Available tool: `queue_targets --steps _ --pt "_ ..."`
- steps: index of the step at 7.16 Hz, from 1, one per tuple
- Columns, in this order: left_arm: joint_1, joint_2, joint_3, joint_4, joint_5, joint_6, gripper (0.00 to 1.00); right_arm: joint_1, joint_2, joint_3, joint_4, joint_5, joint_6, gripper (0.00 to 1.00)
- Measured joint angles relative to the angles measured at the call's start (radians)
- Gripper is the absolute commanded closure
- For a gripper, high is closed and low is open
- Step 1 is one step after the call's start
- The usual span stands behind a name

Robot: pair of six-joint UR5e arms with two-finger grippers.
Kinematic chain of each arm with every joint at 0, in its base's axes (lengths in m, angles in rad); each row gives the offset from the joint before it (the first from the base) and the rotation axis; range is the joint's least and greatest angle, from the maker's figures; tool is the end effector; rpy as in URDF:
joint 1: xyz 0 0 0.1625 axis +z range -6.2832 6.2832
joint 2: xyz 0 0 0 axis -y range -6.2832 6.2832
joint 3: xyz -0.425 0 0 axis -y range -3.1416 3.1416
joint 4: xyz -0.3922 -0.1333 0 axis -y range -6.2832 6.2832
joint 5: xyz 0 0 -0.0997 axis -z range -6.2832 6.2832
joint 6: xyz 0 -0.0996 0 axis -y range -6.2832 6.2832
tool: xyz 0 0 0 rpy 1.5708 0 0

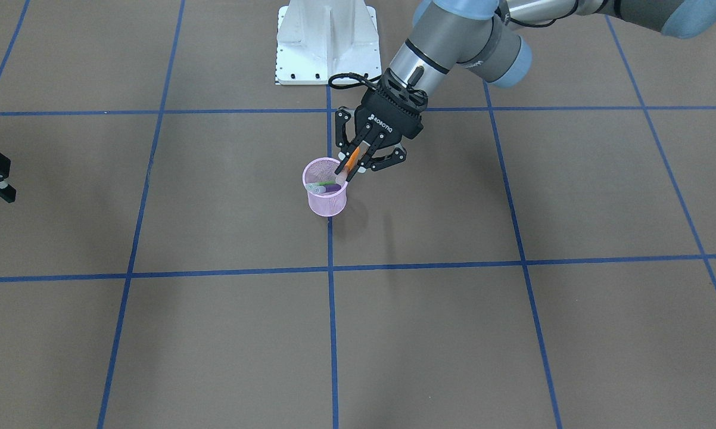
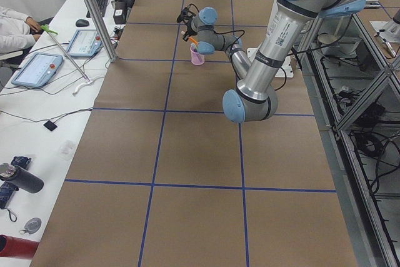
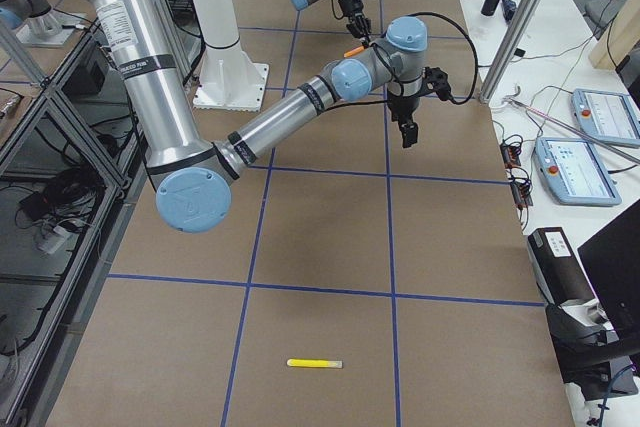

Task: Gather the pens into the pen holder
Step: 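Drop the orange marker into the pink cup with the left gripper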

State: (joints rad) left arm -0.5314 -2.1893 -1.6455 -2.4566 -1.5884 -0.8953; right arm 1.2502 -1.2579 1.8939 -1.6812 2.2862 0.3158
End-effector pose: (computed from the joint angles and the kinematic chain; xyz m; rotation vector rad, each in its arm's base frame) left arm 0.4910 -0.4412 0.1576 0.8855 1.3091 0.1267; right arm -0.1152 -0.5627 0.3489 0.2590 -0.8209 -0.1924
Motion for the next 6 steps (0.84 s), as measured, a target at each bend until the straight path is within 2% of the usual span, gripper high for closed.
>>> queue_targets --steps 1,2,3,4,6 --pt "0.025 -0.005 0.031 -0.044 0.04 0.007 1.0 0.0 0.0 0.0 0.0 0.0 0.0 0.0" --pt "0.042 -0.009 0.055 -0.065 0.058 0.009 0.65 0.0 0.0 0.0 0.0 0.0 0.0 0.0" --pt "0.049 -0.013 0.071 -0.073 0.064 0.009 0.16 0.0 0.0 0.0 0.0 -0.001 0.0 0.0" --pt "0.052 -0.014 0.077 -0.076 0.064 0.009 0.0 0.0 0.0 0.001 0.0 -0.001 0.0 0.0" --pt "0.054 -0.015 0.075 -0.076 0.064 0.0 0.0 0.0 -0.001 0.001 0.0 0.0 0.0 0.0"
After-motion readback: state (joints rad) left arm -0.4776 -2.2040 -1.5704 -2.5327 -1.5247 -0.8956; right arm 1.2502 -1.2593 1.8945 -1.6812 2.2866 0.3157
